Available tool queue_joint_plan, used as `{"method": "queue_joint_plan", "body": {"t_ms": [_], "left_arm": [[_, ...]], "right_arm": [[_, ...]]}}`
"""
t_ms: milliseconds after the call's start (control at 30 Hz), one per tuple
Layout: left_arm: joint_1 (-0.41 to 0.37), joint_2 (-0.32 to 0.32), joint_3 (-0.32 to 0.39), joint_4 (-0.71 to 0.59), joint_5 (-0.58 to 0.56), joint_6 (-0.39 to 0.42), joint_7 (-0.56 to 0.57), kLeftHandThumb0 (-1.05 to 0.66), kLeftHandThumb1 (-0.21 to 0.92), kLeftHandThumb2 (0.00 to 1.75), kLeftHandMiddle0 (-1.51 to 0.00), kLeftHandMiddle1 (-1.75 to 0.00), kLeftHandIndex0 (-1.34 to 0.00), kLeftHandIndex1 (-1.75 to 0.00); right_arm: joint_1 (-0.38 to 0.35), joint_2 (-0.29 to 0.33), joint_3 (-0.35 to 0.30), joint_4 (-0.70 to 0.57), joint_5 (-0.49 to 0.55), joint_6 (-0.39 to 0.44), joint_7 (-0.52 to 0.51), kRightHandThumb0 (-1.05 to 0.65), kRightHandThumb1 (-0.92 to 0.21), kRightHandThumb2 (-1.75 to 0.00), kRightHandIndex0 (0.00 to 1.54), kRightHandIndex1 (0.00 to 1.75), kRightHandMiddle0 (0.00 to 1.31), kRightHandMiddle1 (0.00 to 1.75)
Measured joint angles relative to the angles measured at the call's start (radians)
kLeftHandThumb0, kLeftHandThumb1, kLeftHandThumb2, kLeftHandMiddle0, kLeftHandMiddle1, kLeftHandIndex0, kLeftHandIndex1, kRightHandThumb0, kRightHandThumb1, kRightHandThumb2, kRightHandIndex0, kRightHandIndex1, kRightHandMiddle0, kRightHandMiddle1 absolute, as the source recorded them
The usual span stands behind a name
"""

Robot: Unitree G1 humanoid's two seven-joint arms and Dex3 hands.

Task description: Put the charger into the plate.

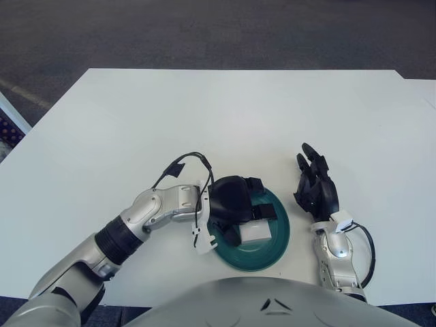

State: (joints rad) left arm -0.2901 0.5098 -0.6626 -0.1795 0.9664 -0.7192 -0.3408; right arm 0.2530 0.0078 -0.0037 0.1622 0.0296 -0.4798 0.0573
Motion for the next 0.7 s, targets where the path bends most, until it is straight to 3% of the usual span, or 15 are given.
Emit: {"method": "queue_joint_plan", "body": {"t_ms": [333, 700], "left_arm": [[-0.013, 0.001, 0.003, 0.018, -0.015, -0.027, -0.003, -1.05, 0.92, 0.92, -0.27, -0.04, 0.0, -0.64], [-0.017, 0.003, 0.014, 0.021, -0.025, -0.012, -0.059, -1.05, 0.92, 0.9, -0.23, -0.01, 0.0, -0.58]], "right_arm": [[0.0, 0.0, 0.0, -0.001, -0.002, 0.008, 0.005, -0.77, -0.92, -0.84, 0.21, 0.02, 0.0, 0.49], [0.0, -0.003, 0.01, -0.005, -0.047, 0.001, -0.04, -0.76, -0.92, -0.88, 0.21, 0.01, 0.0, 0.45]]}}
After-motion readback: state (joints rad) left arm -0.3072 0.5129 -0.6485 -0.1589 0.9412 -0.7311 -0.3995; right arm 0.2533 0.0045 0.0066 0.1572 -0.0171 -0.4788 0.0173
